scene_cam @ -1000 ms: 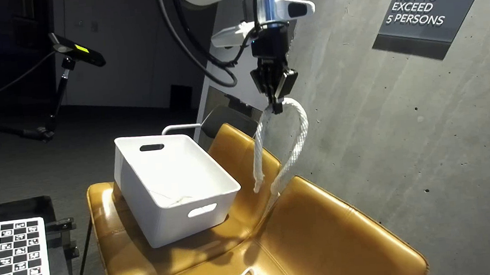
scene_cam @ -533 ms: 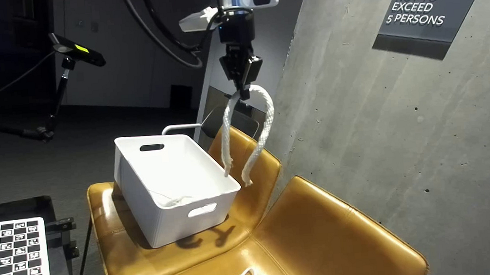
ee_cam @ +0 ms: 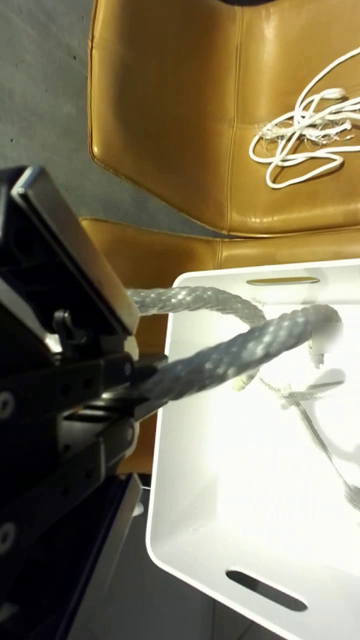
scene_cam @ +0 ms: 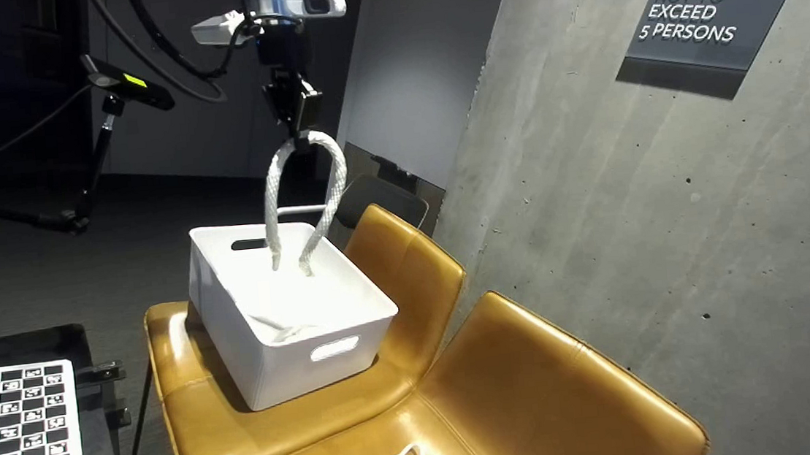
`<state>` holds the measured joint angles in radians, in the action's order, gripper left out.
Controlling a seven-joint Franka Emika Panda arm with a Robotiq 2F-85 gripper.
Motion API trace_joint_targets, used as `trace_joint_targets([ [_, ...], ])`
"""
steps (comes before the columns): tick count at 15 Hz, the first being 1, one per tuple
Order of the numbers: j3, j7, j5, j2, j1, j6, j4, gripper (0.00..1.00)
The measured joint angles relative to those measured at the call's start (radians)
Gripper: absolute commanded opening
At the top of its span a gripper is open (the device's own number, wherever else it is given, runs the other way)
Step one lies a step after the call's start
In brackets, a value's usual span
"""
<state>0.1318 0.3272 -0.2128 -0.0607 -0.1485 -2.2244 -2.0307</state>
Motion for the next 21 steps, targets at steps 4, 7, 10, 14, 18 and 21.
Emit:
trace_joint_targets([
  [4,0.021,-0.011,0.0,0.003,-0.004,-0.055,-0.066,0.03],
  [7,0.018,-0.035,0.002,0.02,0.002,-0.087,-0.103,0.03],
  [10,0.017,-0.056,0.002,0.045,0.008,-0.103,-0.119,0.03],
  [14,0.016,-0.068,0.002,0.074,0.01,-0.115,-0.126,0.03],
  [18,0.01,-0.079,0.002,0.089,0.01,-0.118,-0.126,0.03],
  [21,0.007,-0.087,0.002,0.09,0.01,-0.123,-0.123,0.03],
])
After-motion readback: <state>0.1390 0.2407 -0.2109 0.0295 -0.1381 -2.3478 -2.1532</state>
